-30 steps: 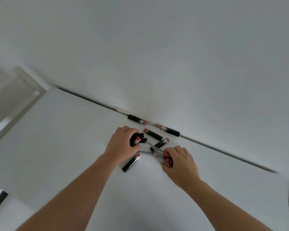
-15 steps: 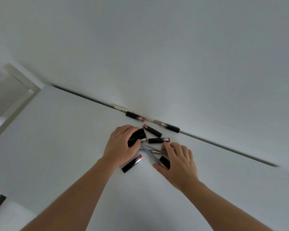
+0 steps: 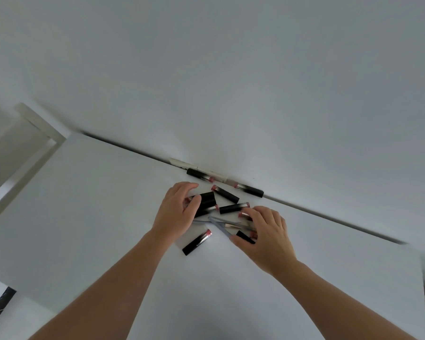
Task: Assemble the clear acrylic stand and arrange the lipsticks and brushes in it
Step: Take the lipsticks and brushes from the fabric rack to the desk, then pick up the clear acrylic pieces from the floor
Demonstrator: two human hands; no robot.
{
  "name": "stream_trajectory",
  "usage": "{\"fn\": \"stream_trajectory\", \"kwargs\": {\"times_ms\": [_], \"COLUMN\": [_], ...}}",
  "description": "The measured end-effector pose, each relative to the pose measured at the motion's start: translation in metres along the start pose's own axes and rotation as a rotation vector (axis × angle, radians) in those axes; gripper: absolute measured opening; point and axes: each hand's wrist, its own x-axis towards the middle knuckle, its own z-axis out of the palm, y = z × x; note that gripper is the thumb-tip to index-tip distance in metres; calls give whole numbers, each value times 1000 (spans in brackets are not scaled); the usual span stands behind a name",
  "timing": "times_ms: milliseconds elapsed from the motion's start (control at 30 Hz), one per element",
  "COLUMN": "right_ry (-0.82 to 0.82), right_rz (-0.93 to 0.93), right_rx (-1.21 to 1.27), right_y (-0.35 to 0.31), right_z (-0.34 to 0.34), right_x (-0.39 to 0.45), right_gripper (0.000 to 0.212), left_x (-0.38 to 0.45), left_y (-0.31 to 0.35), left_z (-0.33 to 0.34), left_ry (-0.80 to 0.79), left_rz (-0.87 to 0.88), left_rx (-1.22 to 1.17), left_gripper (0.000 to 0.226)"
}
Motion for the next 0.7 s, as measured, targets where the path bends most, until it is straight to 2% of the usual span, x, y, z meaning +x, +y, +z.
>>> {"fn": "stream_trajectory", "kwargs": {"times_ms": [133,233,400,700], "right_ry": [19,30,109,171], "right_rz": [41,101,238,455], "right_rx": [93,192,397,841], "right_y": [3,7,5,-4], "right_z": [-20,-42,-77,-107], "right_x": [-4,-11,-37,-143], "right_gripper": [59,47,12,15], "left_x": [-5,-18,-56,-144], "left_y": [12,27,52,103], "left_z": [-15,-28,-45,-13], "left_ry": [26,61,97,-44], "left_rz": [-10,-24,-44,-136], "left_rx": [7,-46,-211,-514], "left_gripper": [43,37,20,20]}}
